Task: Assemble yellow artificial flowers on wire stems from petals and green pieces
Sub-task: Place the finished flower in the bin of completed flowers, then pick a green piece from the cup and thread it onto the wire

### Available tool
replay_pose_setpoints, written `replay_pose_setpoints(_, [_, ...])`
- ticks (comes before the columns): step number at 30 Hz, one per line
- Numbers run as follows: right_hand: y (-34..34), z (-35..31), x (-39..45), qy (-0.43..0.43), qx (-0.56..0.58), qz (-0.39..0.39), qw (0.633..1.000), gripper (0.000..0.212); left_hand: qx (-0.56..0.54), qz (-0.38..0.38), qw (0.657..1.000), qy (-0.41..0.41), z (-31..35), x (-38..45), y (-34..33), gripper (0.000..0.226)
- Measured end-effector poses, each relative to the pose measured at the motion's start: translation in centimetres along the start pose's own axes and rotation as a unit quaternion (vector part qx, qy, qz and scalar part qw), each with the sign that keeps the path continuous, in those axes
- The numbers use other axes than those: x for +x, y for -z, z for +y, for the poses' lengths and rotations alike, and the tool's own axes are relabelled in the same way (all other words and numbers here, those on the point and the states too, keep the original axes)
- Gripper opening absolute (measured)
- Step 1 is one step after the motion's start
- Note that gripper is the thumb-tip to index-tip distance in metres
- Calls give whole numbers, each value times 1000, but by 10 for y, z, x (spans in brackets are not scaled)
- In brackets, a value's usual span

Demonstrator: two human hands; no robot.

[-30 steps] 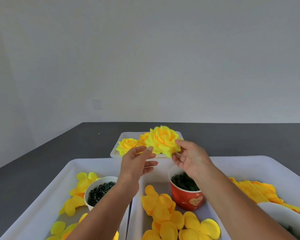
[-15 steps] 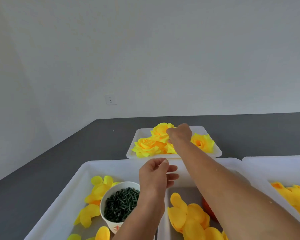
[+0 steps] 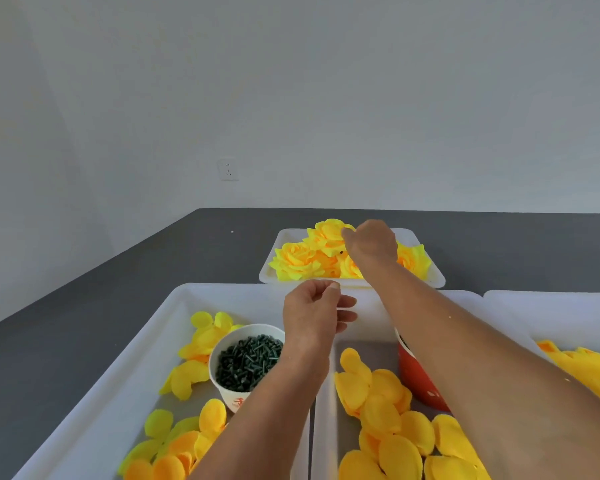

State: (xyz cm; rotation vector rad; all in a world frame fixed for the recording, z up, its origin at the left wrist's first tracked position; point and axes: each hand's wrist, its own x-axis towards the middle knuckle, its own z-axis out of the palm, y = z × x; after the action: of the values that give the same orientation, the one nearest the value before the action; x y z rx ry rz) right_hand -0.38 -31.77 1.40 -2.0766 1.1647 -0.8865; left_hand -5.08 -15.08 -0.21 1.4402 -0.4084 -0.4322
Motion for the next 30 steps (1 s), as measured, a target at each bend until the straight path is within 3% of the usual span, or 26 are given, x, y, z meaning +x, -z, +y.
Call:
replay_pose_setpoints(4, [18,-4,-19,9,25,28,999,17,11,2,1000,-26,4,-4,3,15])
replay_pose_setpoints(9, [37,3,-80,36,122,-28,992,29,41,-18,997,-61,11,-17,8,19])
replay_pose_setpoints(12, [51,5,-120,7,215,-77,974,32,48,-21,995,-85,23,-26,16,22])
replay_pose_setpoints(16, [69,5,-159,-36,312,-172,934,19,67,-14,992,-106,34,-37,42,21])
replay_pose_setpoints(23, [65,13,-193,15,302,-341,890,15,204,-2,976,-76,25,-49,92,21])
replay_pose_setpoints(25, [62,16,-196,27,287,-356,889,16,359,-17,930,-81,23,-50,105,17])
replay_pose_setpoints(27, [61,17,-196,42,280,-355,891,14,564,-69,818,-88,22,-52,114,10])
replay_pose_setpoints(29, [61,17,-196,58,277,-358,890,12,710,-136,688,-57,18,-59,116,26])
replay_pose_setpoints(30, [62,18,-196,69,272,-361,889,12,750,-163,640,-30,14,-63,118,36])
